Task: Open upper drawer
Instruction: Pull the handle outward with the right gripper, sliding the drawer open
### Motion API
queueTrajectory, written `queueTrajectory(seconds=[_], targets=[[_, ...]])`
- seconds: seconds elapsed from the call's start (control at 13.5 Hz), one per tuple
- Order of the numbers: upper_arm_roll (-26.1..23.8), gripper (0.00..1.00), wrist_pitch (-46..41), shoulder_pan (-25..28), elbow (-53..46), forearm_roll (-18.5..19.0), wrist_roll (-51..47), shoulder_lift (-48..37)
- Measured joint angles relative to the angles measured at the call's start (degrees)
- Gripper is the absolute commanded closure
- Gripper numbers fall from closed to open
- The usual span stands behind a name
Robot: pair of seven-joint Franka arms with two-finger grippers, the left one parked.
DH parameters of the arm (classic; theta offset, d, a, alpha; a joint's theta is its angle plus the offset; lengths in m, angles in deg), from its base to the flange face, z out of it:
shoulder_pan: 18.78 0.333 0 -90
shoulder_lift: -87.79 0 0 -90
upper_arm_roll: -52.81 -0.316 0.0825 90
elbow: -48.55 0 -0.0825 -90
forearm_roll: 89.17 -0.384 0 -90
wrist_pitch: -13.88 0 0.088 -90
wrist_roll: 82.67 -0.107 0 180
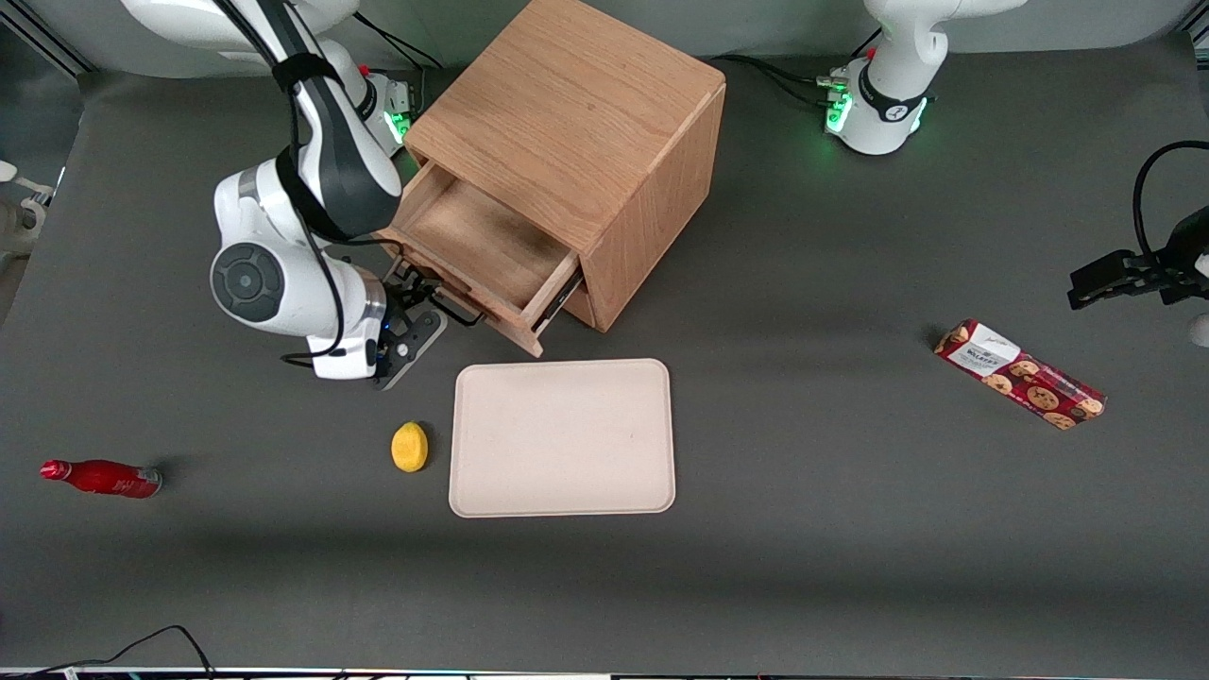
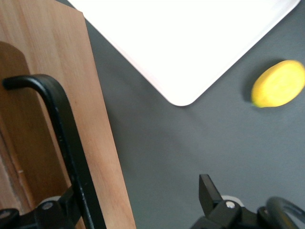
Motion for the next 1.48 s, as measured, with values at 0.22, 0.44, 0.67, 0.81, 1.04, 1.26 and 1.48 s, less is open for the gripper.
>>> queueTrajectory(seconds=[0.22, 0.44, 0.67, 0.81, 1.04, 1.26, 1.48], targets=[[2.3, 0.00, 0.0, 0.0, -3.1, 0.0, 3.3, 2.4], [4.6, 0.00, 0.0, -0.1, -6.2, 0.0, 6.8, 4.8], [6.3, 0.00, 0.0, -0.1, -8.9, 0.0, 9.5, 6.8], [7.0, 0.00, 0.0, -0.3, -10.3, 0.0, 10.9, 8.0], [7.9, 0.00, 0.0, -0.6, -11.9, 0.0, 11.5, 9.4], [8.1, 0.00, 0.0, -1.0, -12.5, 0.0, 12.1, 9.9], [8.2, 0.00, 0.0, -1.0, -13.3, 0.0, 12.6, 10.0]])
